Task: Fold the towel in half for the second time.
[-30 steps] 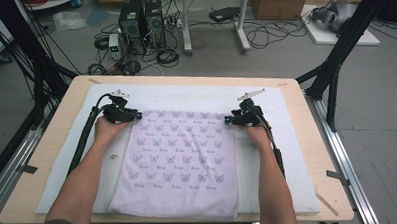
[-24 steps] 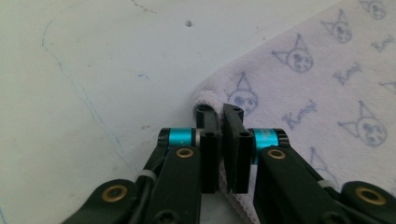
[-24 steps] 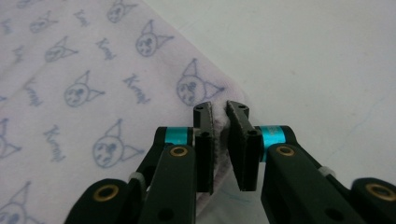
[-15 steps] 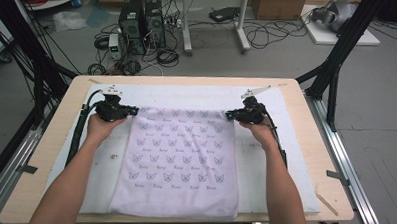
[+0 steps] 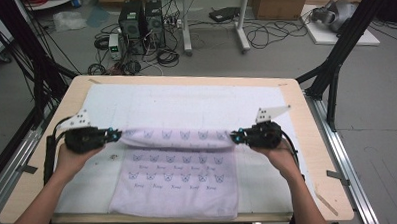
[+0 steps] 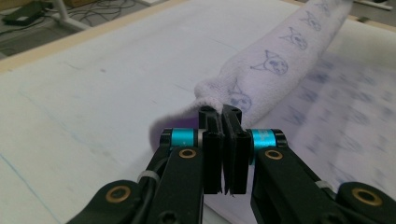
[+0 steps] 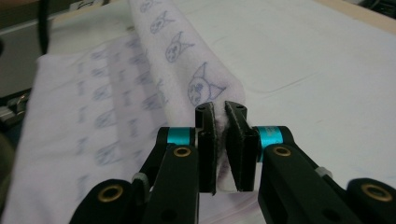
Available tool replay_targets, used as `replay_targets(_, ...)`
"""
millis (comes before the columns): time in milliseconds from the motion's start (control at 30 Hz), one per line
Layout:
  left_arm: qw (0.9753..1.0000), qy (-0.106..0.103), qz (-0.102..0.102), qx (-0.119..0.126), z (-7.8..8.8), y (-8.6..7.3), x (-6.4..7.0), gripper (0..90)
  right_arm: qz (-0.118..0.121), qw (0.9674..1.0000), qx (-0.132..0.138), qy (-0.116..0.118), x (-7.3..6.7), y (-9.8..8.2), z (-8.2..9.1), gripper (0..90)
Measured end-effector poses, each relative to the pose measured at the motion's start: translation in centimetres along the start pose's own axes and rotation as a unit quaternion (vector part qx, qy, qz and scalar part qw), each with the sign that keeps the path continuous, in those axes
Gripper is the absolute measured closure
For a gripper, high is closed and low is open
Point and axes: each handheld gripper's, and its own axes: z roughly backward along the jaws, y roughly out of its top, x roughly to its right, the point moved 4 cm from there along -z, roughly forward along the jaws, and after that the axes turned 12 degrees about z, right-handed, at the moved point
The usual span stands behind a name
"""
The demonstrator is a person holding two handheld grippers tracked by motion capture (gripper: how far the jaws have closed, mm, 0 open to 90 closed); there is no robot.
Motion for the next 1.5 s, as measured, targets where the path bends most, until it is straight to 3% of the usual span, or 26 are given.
replay_targets(167, 0.9992, -0.027, -0.004, -0.028, 2.5, -4.5, 3.4, 84.1, 0.020, 0.9984, 0.002, 0.053, -6.0, -1.7, 0.7, 80.7)
replay_targets(267, 0.9984, -0.026, -0.006, -0.049, 3.2, -5.3, 4.3, 68.4, 0.019, 0.9974, 0.004, 0.069, -7.8, -2.5, 1.0, 72.0)
replay_targets(367, 0.9984, -0.019, -0.009, -0.053, 3.2, -4.7, 4.2, 58.1, 0.007, 0.9982, 0.012, 0.059, -7.3, -2.6, 1.2, 67.4)
replay_targets(533, 0.9985, -0.003, -0.008, -0.055, 1.5, -3.2, 3.0, 57.0, 0.001, 0.9998, 0.000, 0.019, -5.0, -2.6, 0.4, 61.9)
replay_targets(633, 0.9983, -0.004, -0.006, -0.058, 0.3, -3.0, 2.7, 57.1, -0.005, 0.9999, -0.005, 0.009, -4.4, -2.5, 0.1, 61.6)
replay_targets(700, 0.9977, -0.014, -0.011, -0.065, -0.2, -3.3, 3.0, 56.5, 0.004, 0.9999, 0.005, 0.013, -4.8, -2.0, -0.1, 60.5)
replay_targets(800, 0.9953, -0.028, -0.027, -0.088, -0.4, -4.4, 3.9, 58.8, 0.020, 0.9992, -0.008, 0.035, -6.1, -1.9, -0.6, 59.1)
replay_targets(900, 0.9926, -0.039, -0.037, -0.109, -0.5, -5.5, 4.6, 60.8, 0.021, 0.9981, -0.008, 0.057, -7.5, -2.6, -1.2, 57.7)
replay_targets(1033, 0.9875, -0.037, -0.052, -0.144, -0.9, -6.8, 5.3, 60.7, 0.018, 0.9962, -0.032, 0.079, -9.1, -4.2, -2.7, 55.0)
replay_targets(1100, 0.9857, -0.033, -0.061, -0.154, -1.3, -7.4, 5.7, 66.2, 0.018, 0.9951, -0.040, 0.089, -9.8, -4.9, -3.4, 56.0)
replay_targets(1200, 0.9858, -0.032, -0.069, -0.150, -1.3, -7.5, 6.0, 83.1, 0.031, 0.9935, -0.064, 0.089, -10.3, -5.5, -4.1, 67.0)
replay_targets(1300, 0.9872, -0.030, -0.065, -0.143, -1.1, -7.2, 6.1, 87.6, 0.041, 0.9929, -0.064, 0.092, -10.3, -5.5, -4.1, 86.1)
replay_targets(1367, 0.9892, -0.032, -0.061, -0.129, -0.5, -6.8, 6.3, 87.8, 0.043, 0.9933, -0.063, 0.087, -10.3, -5.3, -3.7, 87.7)
replay_targets(1500, 0.9923, -0.040, -0.063, -0.099, 1.4, -5.4, 7.2, 88.0, 0.040, 0.9959, -0.026, 0.078, -9.9, -4.2, -2.1, 88.0)
